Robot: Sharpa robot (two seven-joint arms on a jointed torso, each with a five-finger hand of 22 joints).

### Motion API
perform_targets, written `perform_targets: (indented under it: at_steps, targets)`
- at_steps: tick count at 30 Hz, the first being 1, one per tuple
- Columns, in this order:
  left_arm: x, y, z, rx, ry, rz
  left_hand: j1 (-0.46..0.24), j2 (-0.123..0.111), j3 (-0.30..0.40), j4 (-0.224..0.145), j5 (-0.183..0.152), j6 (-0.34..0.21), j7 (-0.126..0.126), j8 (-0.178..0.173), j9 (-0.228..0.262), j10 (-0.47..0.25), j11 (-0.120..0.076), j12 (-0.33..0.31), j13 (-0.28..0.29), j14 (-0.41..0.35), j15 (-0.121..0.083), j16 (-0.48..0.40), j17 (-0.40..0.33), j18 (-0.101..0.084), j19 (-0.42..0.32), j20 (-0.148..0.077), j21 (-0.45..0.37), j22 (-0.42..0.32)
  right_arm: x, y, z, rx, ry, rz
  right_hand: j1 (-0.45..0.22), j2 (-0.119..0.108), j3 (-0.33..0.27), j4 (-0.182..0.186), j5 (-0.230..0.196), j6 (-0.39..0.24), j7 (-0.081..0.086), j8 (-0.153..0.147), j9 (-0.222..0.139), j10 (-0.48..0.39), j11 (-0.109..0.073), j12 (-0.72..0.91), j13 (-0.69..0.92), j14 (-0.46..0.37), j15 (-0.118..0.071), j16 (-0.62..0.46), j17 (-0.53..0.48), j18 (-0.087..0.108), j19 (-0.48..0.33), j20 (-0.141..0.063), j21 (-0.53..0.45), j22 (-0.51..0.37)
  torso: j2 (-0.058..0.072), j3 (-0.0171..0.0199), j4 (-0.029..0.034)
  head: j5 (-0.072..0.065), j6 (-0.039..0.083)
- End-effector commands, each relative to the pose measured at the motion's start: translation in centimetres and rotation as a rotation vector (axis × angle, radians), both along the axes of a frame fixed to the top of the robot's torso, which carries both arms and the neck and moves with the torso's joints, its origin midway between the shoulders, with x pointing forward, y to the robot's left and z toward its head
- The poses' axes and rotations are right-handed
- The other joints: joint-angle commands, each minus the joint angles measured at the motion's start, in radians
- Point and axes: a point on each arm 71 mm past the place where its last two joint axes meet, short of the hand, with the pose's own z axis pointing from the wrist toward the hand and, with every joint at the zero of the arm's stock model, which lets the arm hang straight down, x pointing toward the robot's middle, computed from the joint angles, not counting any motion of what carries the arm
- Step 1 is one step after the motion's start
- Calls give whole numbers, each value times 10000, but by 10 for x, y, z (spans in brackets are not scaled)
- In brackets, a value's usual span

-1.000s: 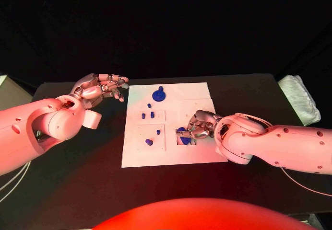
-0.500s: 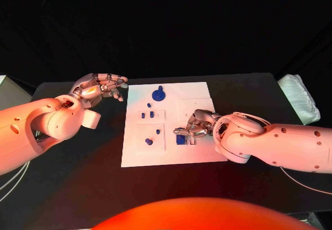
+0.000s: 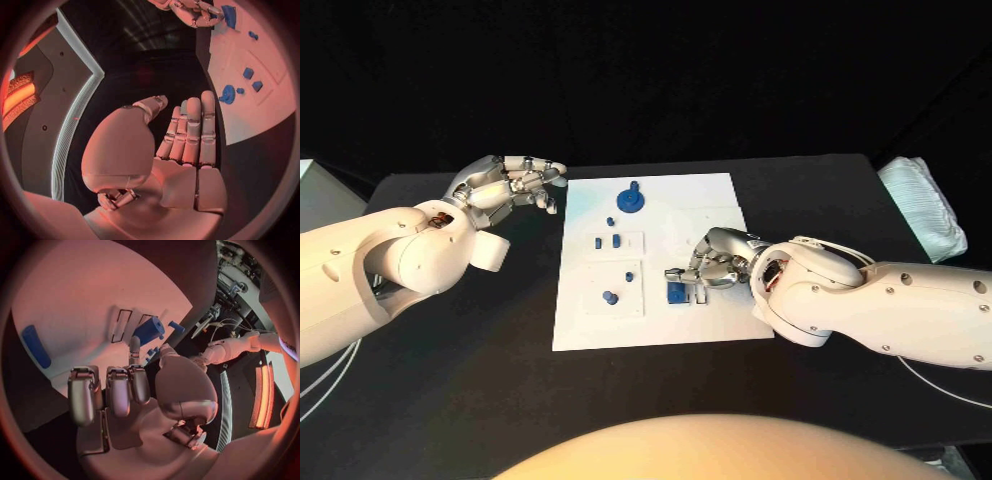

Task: Assemble the parts on the task board

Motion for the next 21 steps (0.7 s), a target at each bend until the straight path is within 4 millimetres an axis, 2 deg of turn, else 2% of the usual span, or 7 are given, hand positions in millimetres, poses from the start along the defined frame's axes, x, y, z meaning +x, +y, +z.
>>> perform_targets:
  at_steps: [1, 4, 9, 11, 13, 15, 21]
  targets:
    - [-1, -2, 1, -26, -58, -188, -121, -6, 6, 52, 21, -77, 62, 67, -16, -79, -11, 54, 13, -70, 10, 43, -12, 64, 33, 30, -68, -14, -4, 1, 6, 631, -460, 661, 337, -71, -101, -3, 135, -86, 28, 45, 17, 524, 6, -27, 1834, 945, 3, -1, 1880, -172, 869, 3, -8, 2375, 9, -4, -9, 0, 24]
    - [-1, -1, 1, -24, -52, -190, -121, -6, 6, 52, 21, -77, 62, 67, -16, -79, -11, 54, 13, -70, 10, 43, -12, 64, 33, 30, -68, -14, -7, -3, 8, 788, -455, 888, 639, -158, -180, -9, 205, -103, 28, 52, 16, 525, 7, -33, 1842, 947, 4, 1, 1891, -179, 878, 2, 20, 2391, -4, -5, -14, -5, 16]
    - [0, -1, 0, -15, -31, -195, -120, -2, 8, 59, 22, -80, 62, 69, -17, -83, -11, 58, 13, -70, 10, 44, -12, 64, 37, 31, -70, -16, -10, -5, 8, 683, -511, 1421, 1119, -264, -237, -21, 205, -148, 38, 44, 7, 514, 16, -65, 1840, 940, 10, -17, 1856, -172, 869, 6, -14, 2381, -10, 19, -30, 13, 38]
    - [0, -1, 0, -13, -28, -194, -120, -2, 8, 59, 22, -80, 62, 69, -17, -83, -11, 58, 13, -70, 10, 44, -12, 64, 37, 31, -70, -16, -11, -5, 7, 599, -469, 1549, 1530, -316, -239, -31, 125, -161, 38, 40, -3, 515, 16, -71, 1848, 942, 12, -14, 1867, -173, 870, 8, -10, 2385, -6, 12, -19, -6, 48]
    - [0, -1, 0, -15, -28, -198, -120, -2, 8, 59, 22, -80, 62, 69, -17, -83, -11, 58, 13, -70, 10, 44, -12, 64, 37, 31, -70, -16, -11, -6, 6, 522, -434, 1621, 1972, -396, -118, -24, -251, -162, 35, 32, -19, 519, 14, -67, 1861, 944, 8, -13, 1874, -176, 875, 4, 2, 2394, -8, 6, -15, -15, 50]
    - [0, -2, 0, -17, -30, -202, -120, -2, 8, 59, 22, -80, 62, 69, -17, -83, -11, 58, 13, -70, 10, 44, -12, 64, 37, 31, -70, -16, -12, -6, 5, 466, -427, 1643, 2325, -460, 102, -23, -378, -163, 34, 9, -46, 523, 11, -64, 1872, 946, 6, -9, 1886, -179, 880, 3, 15, 2402, -7, 1, -13, -16, 52]
    - [0, -2, 0, -23, -33, -210, -120, -2, 8, 59, 22, -80, 62, 69, -17, -83, -11, 58, 13, -70, 10, 44, -12, 64, 37, 31, -70, -16, -11, -7, 1, 289, -519, 1616, 2853, -546, 426, -36, -167, -167, 35, -66, -120, 506, 11, -124, 1855, 937, 6, -30, 1846, -170, 867, 3, -34, 2386, -2, -2, 13, -5, 60]
